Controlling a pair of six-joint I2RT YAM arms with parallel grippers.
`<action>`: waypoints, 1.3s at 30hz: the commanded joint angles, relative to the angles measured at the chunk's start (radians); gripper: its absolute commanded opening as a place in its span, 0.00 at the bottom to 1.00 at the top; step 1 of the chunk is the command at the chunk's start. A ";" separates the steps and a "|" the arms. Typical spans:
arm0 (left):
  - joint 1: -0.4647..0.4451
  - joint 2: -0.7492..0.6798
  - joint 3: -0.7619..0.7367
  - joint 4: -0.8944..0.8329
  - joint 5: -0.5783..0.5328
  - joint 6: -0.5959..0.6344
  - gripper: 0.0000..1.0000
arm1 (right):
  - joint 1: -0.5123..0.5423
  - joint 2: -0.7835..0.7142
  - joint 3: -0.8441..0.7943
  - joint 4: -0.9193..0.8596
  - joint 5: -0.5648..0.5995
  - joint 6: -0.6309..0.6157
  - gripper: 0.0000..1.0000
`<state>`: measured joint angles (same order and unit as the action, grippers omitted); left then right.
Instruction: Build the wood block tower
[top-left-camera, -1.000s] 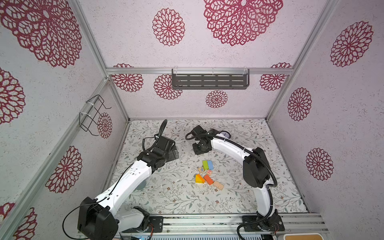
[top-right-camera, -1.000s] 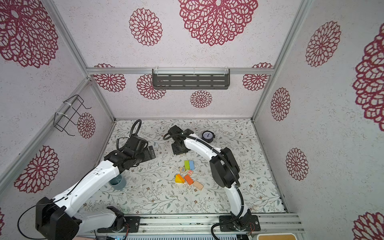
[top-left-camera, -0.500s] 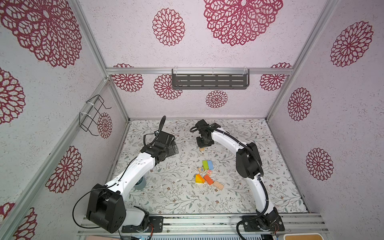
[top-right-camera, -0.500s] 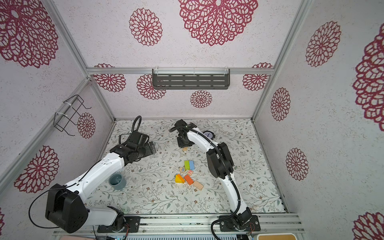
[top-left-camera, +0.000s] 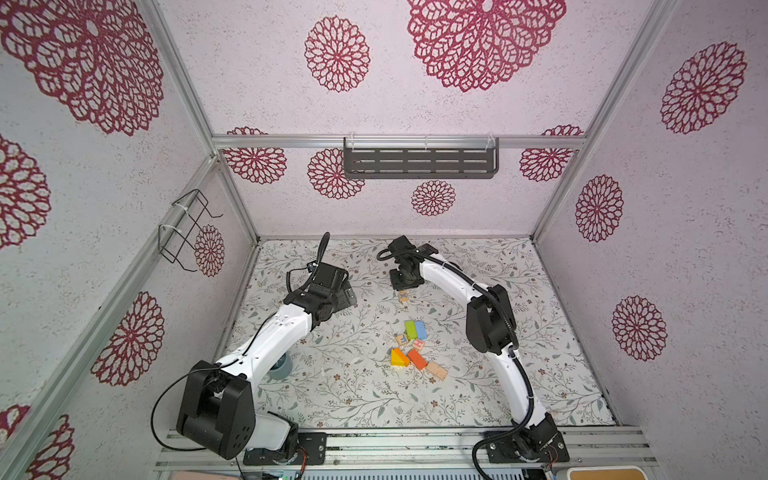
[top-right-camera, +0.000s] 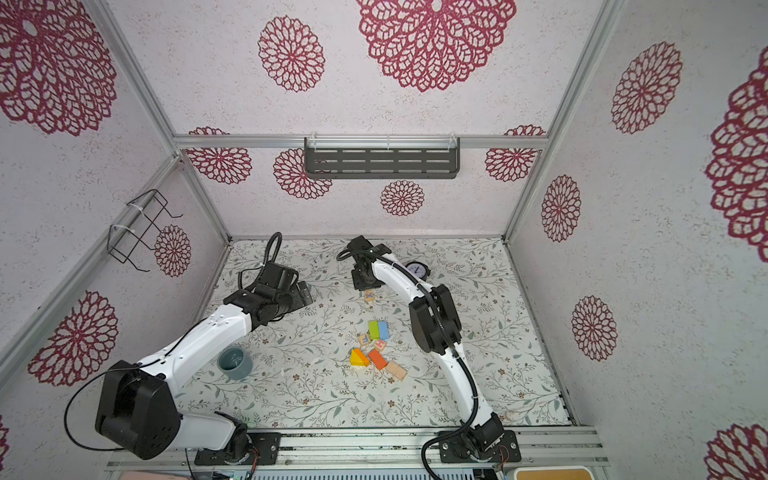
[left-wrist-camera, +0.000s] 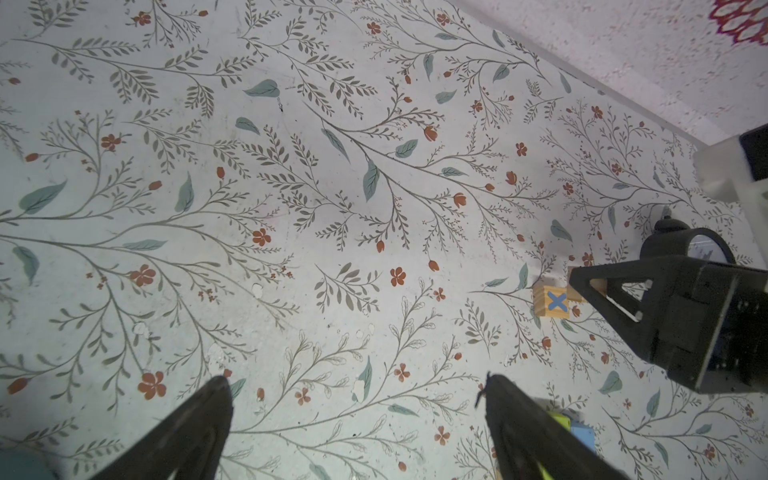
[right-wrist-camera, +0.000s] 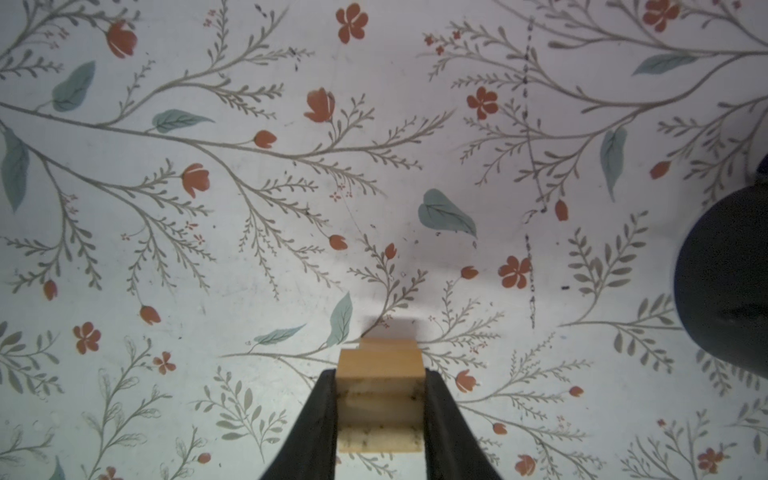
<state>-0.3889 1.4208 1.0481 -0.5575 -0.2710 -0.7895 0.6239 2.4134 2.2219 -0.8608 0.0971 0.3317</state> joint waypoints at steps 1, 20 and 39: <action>0.006 0.006 -0.013 0.028 -0.009 -0.024 0.97 | -0.011 0.023 0.051 -0.009 0.005 -0.013 0.33; 0.006 -0.054 -0.091 0.038 0.006 -0.035 0.97 | -0.009 0.093 0.132 -0.047 -0.001 0.012 0.32; 0.004 -0.108 -0.156 0.053 0.024 -0.028 0.97 | 0.016 0.042 0.048 -0.047 0.031 0.032 0.32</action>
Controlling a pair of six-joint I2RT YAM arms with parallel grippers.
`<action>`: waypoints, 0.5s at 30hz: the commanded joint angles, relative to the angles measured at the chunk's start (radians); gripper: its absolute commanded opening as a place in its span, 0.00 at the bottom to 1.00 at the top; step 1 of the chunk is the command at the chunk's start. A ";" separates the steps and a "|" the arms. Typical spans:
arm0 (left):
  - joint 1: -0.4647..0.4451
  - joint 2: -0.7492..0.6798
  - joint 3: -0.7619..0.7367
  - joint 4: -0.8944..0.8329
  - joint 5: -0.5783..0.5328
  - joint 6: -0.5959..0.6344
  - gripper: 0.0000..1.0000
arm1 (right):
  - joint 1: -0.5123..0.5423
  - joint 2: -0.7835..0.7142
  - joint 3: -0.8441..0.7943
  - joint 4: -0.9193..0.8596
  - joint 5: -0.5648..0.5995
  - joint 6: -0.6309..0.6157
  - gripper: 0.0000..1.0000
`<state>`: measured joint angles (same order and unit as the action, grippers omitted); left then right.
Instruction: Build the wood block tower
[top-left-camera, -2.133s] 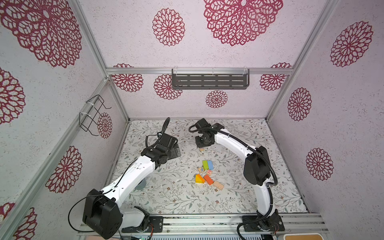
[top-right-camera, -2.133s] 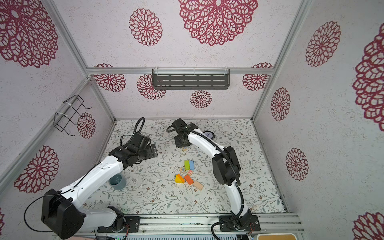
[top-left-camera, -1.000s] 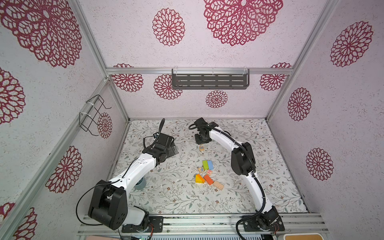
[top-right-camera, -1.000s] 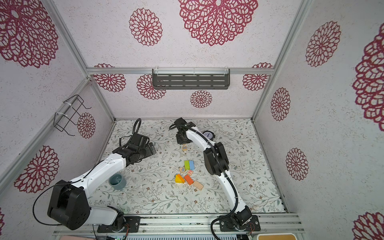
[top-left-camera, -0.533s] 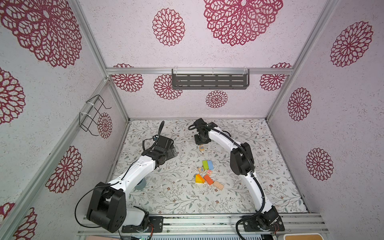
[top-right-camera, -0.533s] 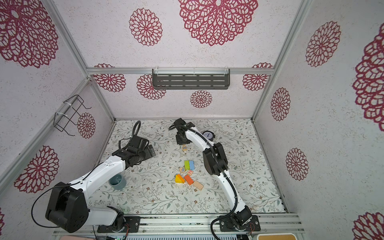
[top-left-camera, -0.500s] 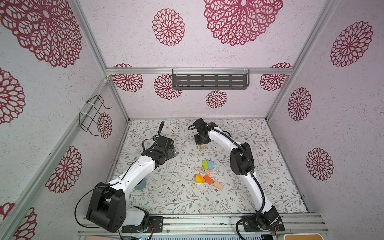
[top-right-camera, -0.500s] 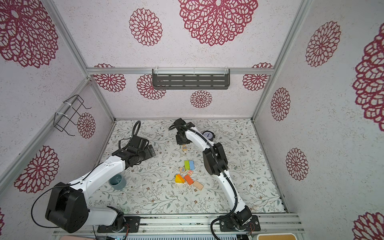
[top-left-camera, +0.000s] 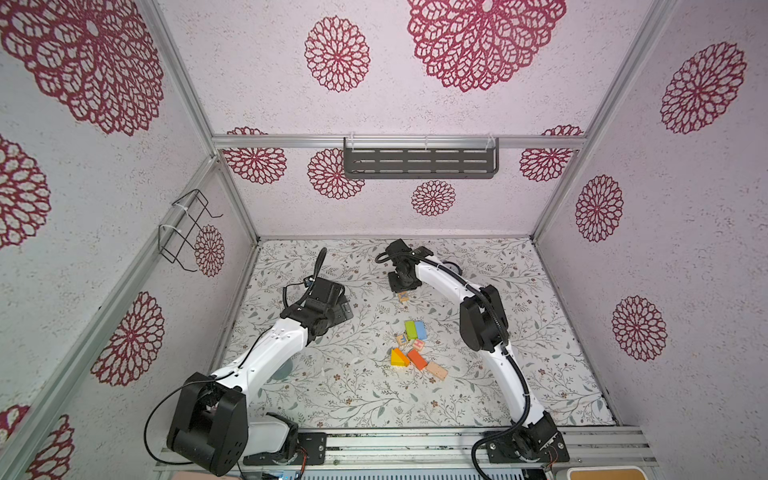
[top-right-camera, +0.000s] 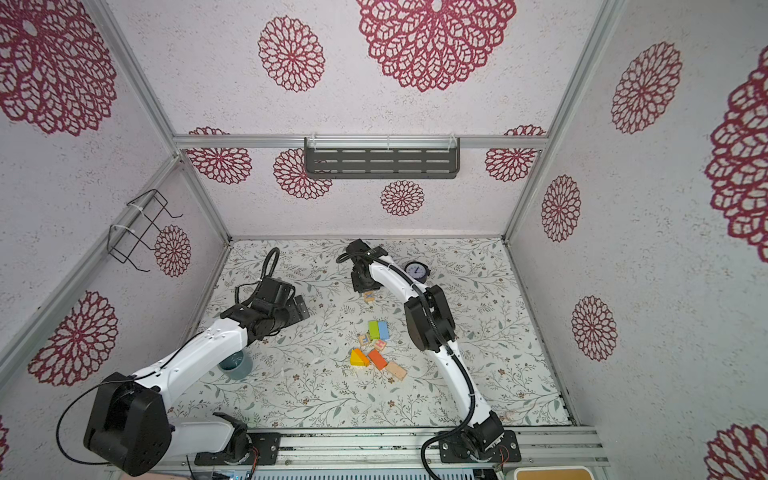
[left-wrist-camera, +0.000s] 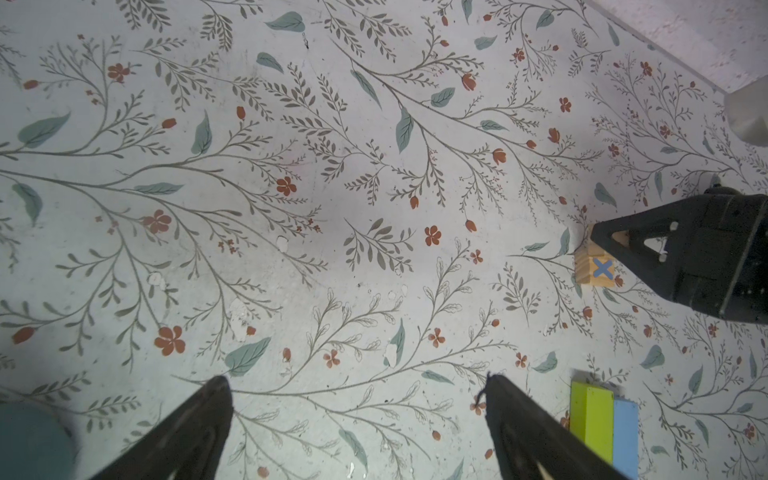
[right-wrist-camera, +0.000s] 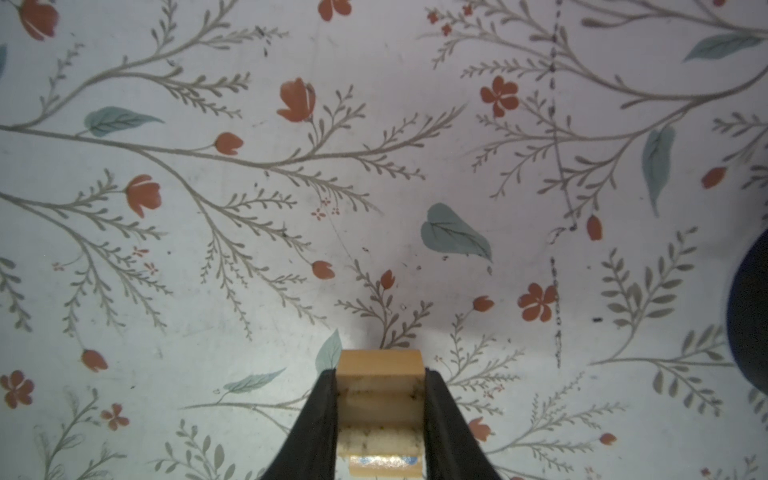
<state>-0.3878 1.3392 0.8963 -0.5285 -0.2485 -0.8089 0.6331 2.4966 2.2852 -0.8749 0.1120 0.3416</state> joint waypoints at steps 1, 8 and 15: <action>0.003 -0.029 -0.004 0.022 0.002 -0.007 0.97 | 0.007 -0.042 -0.016 -0.035 0.018 0.021 0.32; 0.004 -0.046 -0.005 0.020 -0.002 -0.004 0.97 | 0.007 -0.048 -0.015 -0.039 0.023 0.025 0.32; 0.003 -0.038 -0.007 0.035 0.008 -0.008 0.97 | 0.014 -0.077 -0.029 -0.068 0.047 0.023 0.33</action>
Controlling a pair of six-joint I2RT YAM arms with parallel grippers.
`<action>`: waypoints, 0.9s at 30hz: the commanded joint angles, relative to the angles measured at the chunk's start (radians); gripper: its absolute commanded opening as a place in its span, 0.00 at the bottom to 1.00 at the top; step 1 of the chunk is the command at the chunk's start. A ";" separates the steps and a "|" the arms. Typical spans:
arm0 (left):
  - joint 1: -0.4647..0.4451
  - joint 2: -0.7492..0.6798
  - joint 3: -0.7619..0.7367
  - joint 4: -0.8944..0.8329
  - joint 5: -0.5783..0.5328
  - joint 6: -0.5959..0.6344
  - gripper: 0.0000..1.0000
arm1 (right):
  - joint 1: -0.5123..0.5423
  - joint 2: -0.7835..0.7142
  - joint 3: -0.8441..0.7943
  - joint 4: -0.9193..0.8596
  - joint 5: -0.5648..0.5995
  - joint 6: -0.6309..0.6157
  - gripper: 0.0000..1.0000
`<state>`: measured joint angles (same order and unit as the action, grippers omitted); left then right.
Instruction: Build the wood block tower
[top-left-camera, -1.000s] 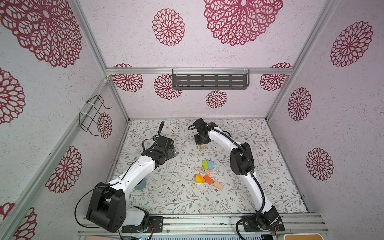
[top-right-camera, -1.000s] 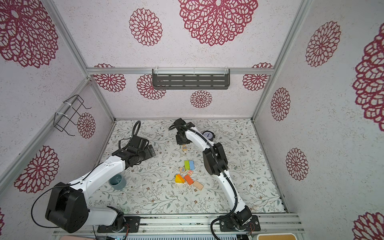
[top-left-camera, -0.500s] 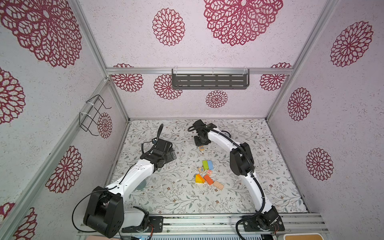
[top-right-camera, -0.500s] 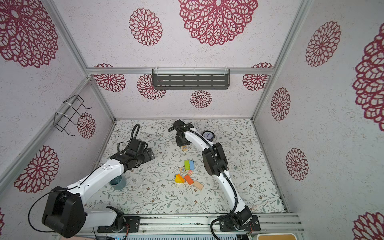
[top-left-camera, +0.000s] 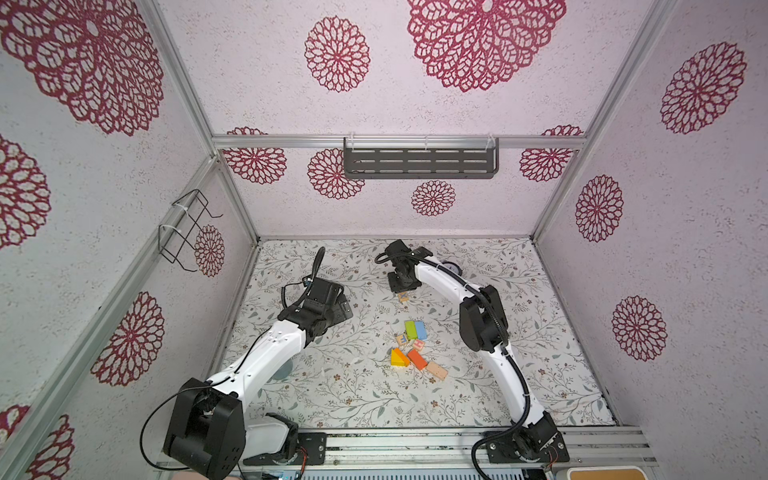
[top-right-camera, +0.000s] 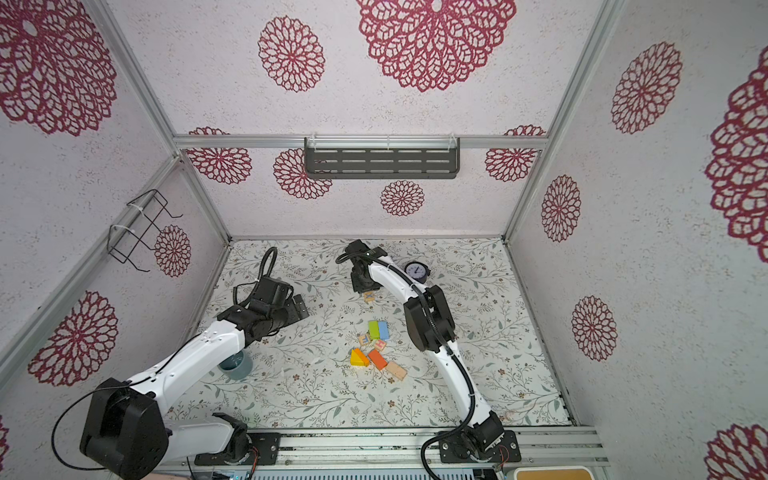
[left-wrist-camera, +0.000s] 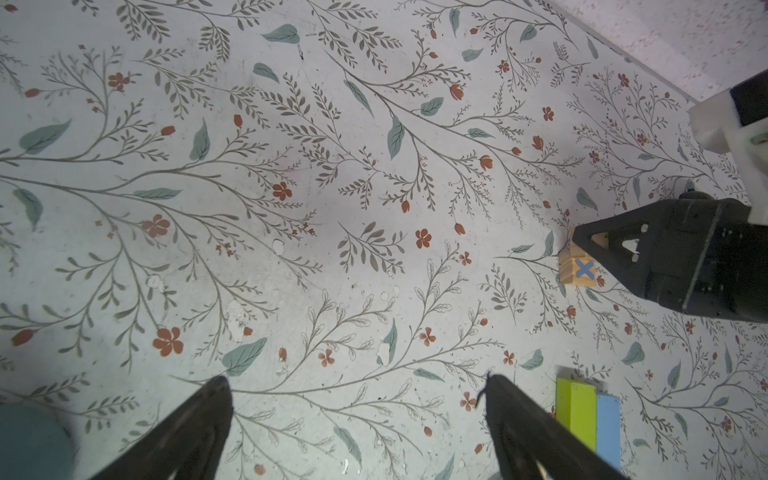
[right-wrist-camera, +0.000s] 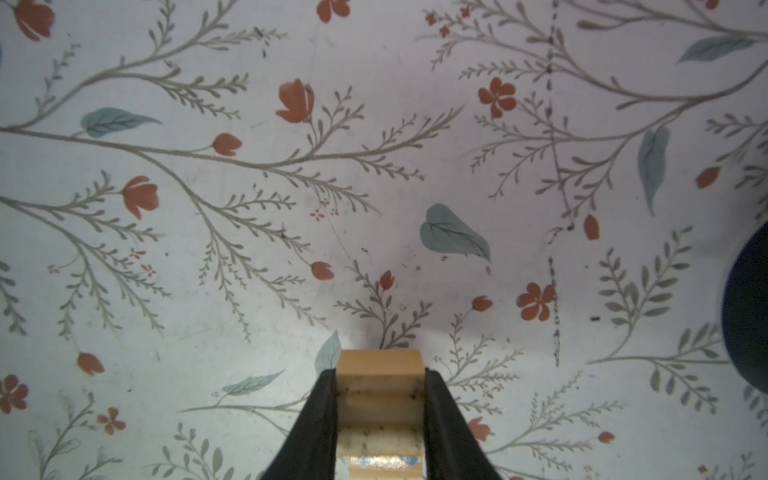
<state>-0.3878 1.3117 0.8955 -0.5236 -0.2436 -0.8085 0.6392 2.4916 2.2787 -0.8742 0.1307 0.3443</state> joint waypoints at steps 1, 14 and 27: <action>0.003 -0.011 -0.006 0.029 0.006 -0.009 0.97 | 0.011 -0.083 -0.034 -0.065 0.029 0.021 0.32; 0.001 -0.014 -0.022 0.039 0.013 -0.018 0.97 | 0.019 -0.134 -0.125 -0.029 0.026 0.030 0.32; 0.000 -0.015 -0.034 0.048 0.007 -0.015 0.97 | 0.017 -0.119 -0.115 -0.009 0.035 0.035 0.33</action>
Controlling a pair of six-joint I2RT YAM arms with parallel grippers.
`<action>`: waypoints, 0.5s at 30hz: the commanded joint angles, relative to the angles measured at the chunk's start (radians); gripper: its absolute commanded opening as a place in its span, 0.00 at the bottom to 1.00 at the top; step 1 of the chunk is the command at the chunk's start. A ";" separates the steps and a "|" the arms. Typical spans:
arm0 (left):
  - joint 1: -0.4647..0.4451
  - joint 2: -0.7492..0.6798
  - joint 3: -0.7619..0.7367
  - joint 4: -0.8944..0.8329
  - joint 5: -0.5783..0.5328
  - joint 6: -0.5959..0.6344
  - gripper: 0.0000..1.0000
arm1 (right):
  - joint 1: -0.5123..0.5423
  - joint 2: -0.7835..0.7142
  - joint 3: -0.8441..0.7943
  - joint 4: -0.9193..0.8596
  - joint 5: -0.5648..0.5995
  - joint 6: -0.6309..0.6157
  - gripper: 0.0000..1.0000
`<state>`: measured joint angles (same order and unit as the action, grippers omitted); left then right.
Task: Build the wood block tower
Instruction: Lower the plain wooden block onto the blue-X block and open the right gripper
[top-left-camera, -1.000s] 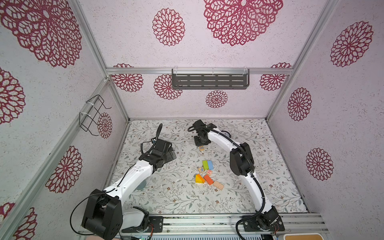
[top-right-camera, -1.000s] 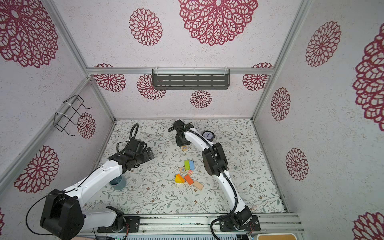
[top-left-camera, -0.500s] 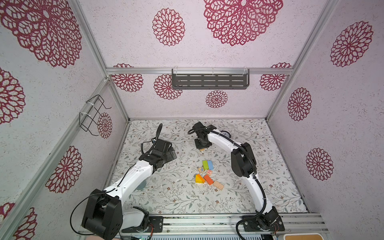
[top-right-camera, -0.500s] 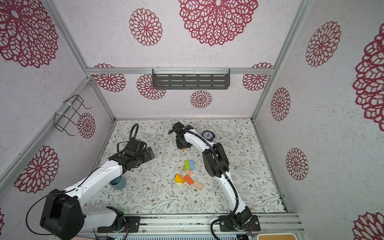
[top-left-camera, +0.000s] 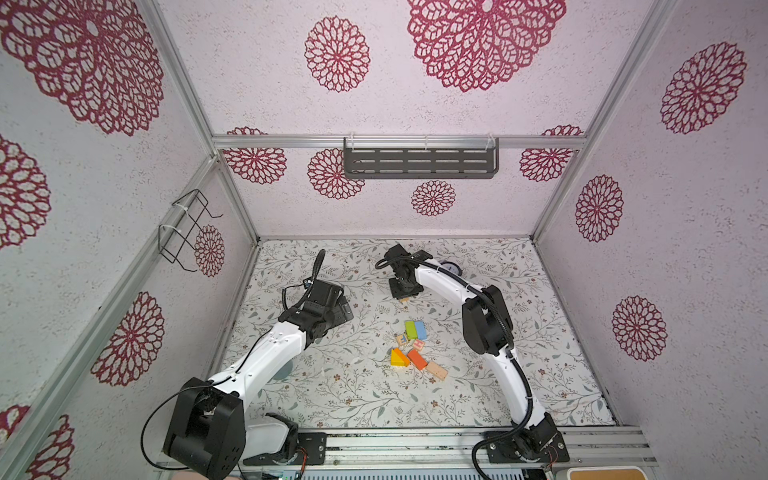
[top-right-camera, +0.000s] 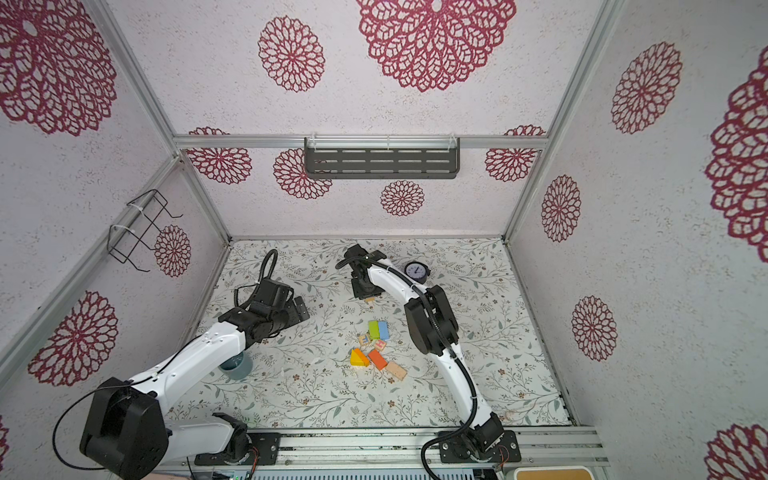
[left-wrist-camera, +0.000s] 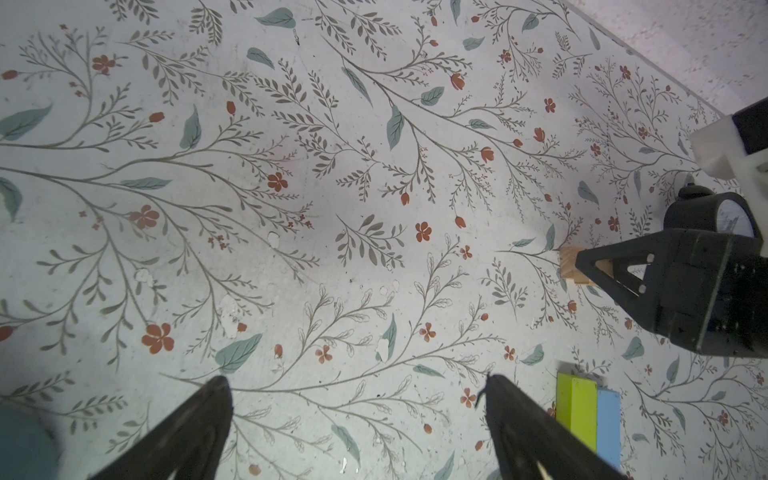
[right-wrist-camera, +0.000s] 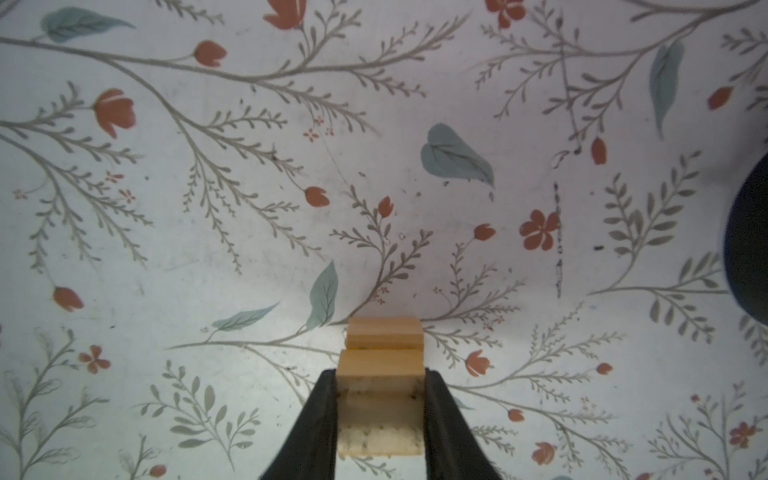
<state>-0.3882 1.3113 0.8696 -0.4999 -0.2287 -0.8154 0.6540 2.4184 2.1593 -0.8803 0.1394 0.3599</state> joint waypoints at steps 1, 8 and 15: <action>0.001 -0.014 -0.009 0.024 -0.008 -0.008 0.97 | 0.003 -0.042 0.006 -0.001 0.026 0.021 0.33; 0.001 -0.010 -0.012 0.029 -0.008 -0.007 0.97 | 0.003 -0.021 0.039 -0.016 0.028 0.019 0.33; 0.001 -0.009 -0.014 0.029 -0.008 -0.004 0.97 | 0.003 -0.016 0.041 -0.028 0.034 0.013 0.35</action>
<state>-0.3882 1.3113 0.8680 -0.4908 -0.2287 -0.8150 0.6540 2.4184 2.1689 -0.8780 0.1463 0.3603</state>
